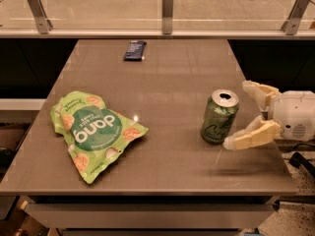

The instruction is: Move green can near rxbar blueberry

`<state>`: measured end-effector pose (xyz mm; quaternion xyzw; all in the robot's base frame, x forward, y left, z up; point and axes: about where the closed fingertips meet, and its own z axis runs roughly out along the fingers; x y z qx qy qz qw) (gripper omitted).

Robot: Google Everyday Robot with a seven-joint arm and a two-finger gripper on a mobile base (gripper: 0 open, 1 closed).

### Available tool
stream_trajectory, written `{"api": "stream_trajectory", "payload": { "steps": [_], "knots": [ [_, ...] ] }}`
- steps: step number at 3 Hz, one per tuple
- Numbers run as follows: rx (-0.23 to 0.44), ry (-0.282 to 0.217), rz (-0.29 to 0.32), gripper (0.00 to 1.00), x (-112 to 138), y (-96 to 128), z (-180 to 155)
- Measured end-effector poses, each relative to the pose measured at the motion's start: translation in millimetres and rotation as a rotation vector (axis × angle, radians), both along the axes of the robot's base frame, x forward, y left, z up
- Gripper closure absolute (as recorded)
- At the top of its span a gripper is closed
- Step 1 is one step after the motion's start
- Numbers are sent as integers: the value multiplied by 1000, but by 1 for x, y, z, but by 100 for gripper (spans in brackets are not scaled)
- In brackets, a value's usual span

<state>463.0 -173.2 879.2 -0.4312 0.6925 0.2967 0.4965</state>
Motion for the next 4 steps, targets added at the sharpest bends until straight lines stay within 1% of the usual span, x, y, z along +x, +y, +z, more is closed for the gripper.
{"api": "stream_trajectory", "payload": {
  "steps": [2,3,4],
  "knots": [
    [19,-13,32,0,4,14,-3],
    [22,-22,40,18,4,17,-4],
    [21,-23,44,41,4,20,-3]
  ]
}}
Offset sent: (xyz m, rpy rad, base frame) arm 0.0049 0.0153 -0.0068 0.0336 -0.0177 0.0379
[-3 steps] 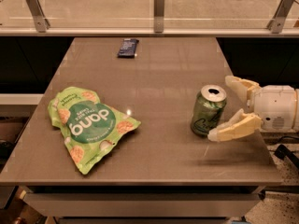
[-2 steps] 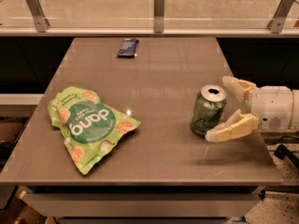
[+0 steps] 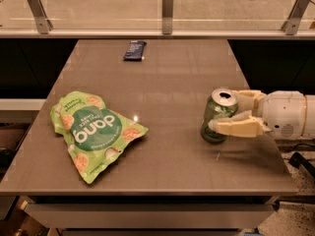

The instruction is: Move green can near rxbar blueberry

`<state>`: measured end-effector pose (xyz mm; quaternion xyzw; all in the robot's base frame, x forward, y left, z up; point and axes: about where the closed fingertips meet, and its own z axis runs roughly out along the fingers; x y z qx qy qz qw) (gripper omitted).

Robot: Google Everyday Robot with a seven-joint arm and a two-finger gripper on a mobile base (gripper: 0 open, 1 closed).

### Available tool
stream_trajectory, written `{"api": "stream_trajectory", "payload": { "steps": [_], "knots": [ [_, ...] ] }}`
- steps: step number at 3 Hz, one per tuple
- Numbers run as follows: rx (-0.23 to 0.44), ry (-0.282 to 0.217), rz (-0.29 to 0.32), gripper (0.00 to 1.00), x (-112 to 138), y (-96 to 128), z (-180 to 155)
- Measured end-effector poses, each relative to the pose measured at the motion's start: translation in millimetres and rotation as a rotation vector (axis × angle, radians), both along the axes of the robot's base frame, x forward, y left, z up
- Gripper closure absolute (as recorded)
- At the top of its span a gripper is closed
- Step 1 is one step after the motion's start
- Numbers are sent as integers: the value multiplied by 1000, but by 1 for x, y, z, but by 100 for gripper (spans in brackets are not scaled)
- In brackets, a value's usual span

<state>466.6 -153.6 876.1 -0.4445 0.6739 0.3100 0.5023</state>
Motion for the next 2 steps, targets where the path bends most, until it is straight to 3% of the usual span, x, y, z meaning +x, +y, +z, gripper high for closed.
{"api": "stream_trajectory", "payload": {
  "steps": [2],
  "knots": [
    [-1,-2,9,88,0,5,2]
  ]
}}
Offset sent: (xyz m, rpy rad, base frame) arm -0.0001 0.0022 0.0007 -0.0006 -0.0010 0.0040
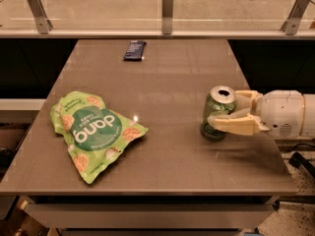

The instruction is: Move green can near rxbar blueberry

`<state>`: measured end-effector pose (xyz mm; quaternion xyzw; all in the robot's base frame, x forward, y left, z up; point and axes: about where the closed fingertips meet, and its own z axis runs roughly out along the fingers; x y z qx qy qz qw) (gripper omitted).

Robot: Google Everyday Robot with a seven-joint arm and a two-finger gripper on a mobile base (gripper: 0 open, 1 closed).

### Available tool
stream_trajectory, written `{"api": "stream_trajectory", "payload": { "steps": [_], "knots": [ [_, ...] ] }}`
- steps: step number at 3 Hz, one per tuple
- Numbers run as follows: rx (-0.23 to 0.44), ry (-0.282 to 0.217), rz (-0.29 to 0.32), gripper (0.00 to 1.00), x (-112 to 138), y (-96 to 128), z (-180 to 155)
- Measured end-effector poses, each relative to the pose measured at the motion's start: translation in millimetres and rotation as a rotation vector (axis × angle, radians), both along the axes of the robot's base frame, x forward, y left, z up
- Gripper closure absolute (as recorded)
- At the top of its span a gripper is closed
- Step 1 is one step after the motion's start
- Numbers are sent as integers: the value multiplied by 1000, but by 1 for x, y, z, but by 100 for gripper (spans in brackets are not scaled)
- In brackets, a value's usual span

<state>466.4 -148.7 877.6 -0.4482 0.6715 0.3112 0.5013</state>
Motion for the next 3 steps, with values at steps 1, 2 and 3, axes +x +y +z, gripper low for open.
{"api": "stream_trajectory", "payload": {
  "steps": [1,2,3],
  "knots": [
    [-1,-1,4,100,0,2,1],
    [-5,0,5,100,3,5,3],
    [-37,9,9,100,18,14,13]
  ]
}}
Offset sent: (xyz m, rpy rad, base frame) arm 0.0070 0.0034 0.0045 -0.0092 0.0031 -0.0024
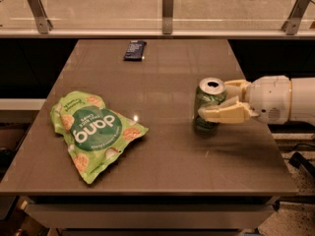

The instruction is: Move green can near rxbar blueberry

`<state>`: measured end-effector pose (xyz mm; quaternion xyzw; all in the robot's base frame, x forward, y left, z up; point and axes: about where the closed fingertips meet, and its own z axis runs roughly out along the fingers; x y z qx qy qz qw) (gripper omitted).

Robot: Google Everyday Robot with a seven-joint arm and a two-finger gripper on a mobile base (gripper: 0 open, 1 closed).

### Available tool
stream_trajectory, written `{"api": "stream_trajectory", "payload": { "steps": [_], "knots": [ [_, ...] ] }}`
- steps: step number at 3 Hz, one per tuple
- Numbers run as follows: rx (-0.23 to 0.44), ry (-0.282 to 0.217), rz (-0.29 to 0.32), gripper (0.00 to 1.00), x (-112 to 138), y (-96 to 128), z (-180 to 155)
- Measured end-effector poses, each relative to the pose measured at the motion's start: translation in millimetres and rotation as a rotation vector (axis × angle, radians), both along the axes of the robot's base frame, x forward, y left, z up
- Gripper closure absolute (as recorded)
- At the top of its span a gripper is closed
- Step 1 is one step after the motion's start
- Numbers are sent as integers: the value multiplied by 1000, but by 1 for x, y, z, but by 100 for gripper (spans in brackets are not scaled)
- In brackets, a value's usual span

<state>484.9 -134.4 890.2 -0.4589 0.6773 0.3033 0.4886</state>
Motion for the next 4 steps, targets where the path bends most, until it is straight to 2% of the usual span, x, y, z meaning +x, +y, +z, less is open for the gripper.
{"api": "stream_trajectory", "payload": {
  "steps": [2,4],
  "knots": [
    [-84,9,-21,100,48,24,28],
    [-107,4,-22,100,95,52,43]
  ]
}}
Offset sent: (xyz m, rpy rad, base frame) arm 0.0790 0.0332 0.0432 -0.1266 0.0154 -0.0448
